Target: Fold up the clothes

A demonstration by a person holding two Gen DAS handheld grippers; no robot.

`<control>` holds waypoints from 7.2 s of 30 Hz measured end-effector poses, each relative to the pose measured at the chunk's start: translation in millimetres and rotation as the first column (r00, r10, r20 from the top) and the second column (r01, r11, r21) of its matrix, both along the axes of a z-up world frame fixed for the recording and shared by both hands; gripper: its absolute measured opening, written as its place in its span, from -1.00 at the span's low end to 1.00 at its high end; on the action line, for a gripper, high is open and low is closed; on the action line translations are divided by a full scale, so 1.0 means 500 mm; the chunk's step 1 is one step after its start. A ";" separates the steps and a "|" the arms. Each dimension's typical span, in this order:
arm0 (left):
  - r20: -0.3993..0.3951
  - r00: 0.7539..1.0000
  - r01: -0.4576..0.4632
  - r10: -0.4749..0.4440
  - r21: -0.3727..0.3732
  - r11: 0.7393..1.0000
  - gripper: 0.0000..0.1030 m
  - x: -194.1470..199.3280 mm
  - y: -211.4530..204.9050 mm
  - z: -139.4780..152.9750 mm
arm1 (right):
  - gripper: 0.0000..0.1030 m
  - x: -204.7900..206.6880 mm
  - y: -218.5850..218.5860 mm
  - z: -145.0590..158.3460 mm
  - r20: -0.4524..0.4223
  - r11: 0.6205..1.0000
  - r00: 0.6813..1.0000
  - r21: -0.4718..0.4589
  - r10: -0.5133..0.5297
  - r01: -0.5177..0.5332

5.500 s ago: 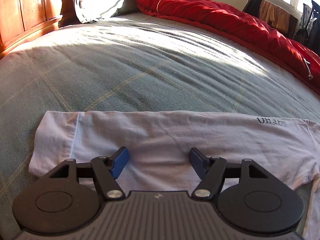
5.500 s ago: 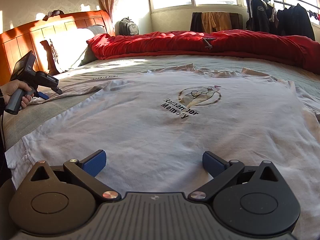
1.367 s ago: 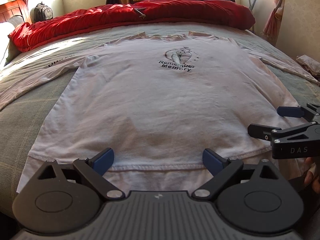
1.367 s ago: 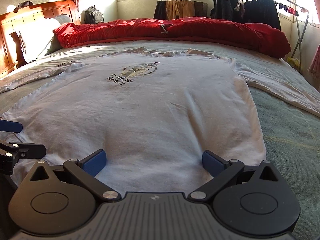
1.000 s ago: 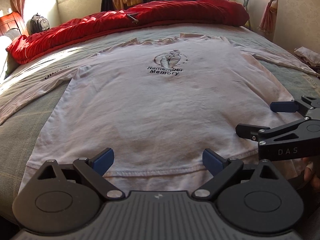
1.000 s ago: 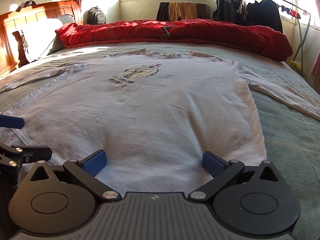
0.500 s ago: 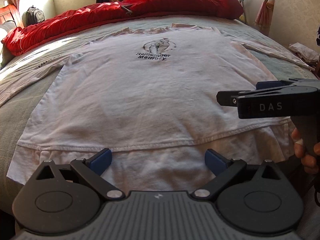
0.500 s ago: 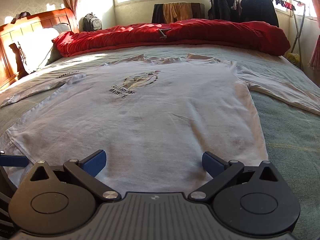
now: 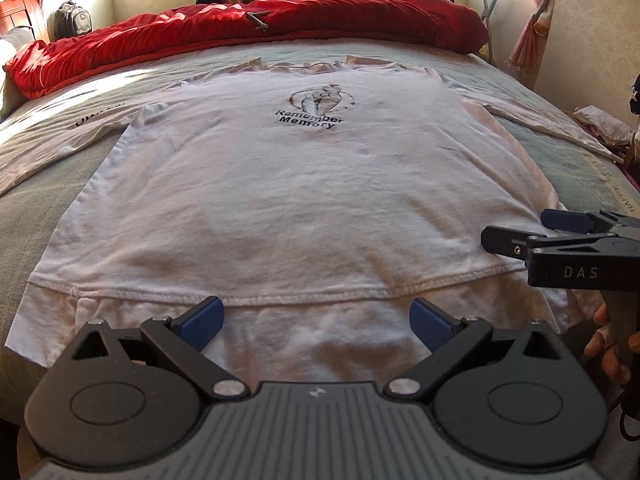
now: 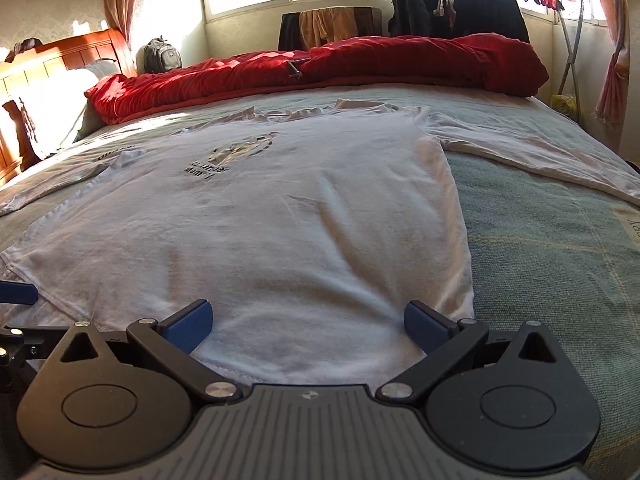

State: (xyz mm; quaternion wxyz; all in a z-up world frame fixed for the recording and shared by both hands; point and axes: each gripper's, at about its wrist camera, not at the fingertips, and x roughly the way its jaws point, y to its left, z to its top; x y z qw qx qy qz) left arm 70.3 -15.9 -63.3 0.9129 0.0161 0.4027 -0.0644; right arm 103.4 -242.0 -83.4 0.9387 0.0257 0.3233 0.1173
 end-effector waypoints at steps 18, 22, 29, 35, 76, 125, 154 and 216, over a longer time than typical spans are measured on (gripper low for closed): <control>0.093 0.996 -0.001 0.009 -0.084 0.996 0.93 -0.016 0.029 0.059 | 1.00 -0.025 -0.031 0.032 0.054 0.995 0.997 0.087 -0.059 0.054; 0.106 0.994 -0.021 0.030 -0.087 0.996 0.93 0.014 0.018 0.073 | 1.00 0.008 -0.096 0.077 0.113 0.987 0.985 0.109 -0.129 0.117; 0.126 0.992 0.006 0.003 -0.072 0.997 0.93 0.074 -0.037 0.095 | 1.00 0.134 -0.255 0.150 0.167 0.966 0.952 0.012 -0.256 0.258; 0.087 0.995 0.061 -0.057 -0.036 0.997 0.93 0.126 -0.094 0.086 | 1.00 0.276 -0.430 0.151 0.101 0.906 0.907 -0.068 -0.409 0.417; 0.025 0.999 0.046 -0.044 -0.049 0.998 0.93 0.211 -0.092 0.009 | 1.00 0.525 -0.670 0.022 -0.309 0.934 0.890 0.016 -0.334 0.356; 0.080 0.995 -0.042 0.056 -0.169 0.985 0.93 0.192 0.036 0.007 | 1.00 0.712 -0.317 0.078 -0.203 0.910 0.974 0.376 -0.102 0.173; 0.095 0.994 0.074 -0.063 -0.122 0.990 0.93 0.151 -0.045 0.034 | 1.00 0.414 -0.576 0.017 -0.266 0.811 0.910 0.422 -0.318 0.406; 0.093 0.995 -0.002 0.028 -0.264 0.964 0.93 0.114 0.185 0.095 | 1.00 0.164 -0.017 0.021 -0.176 0.993 0.984 -0.117 -0.009 -0.012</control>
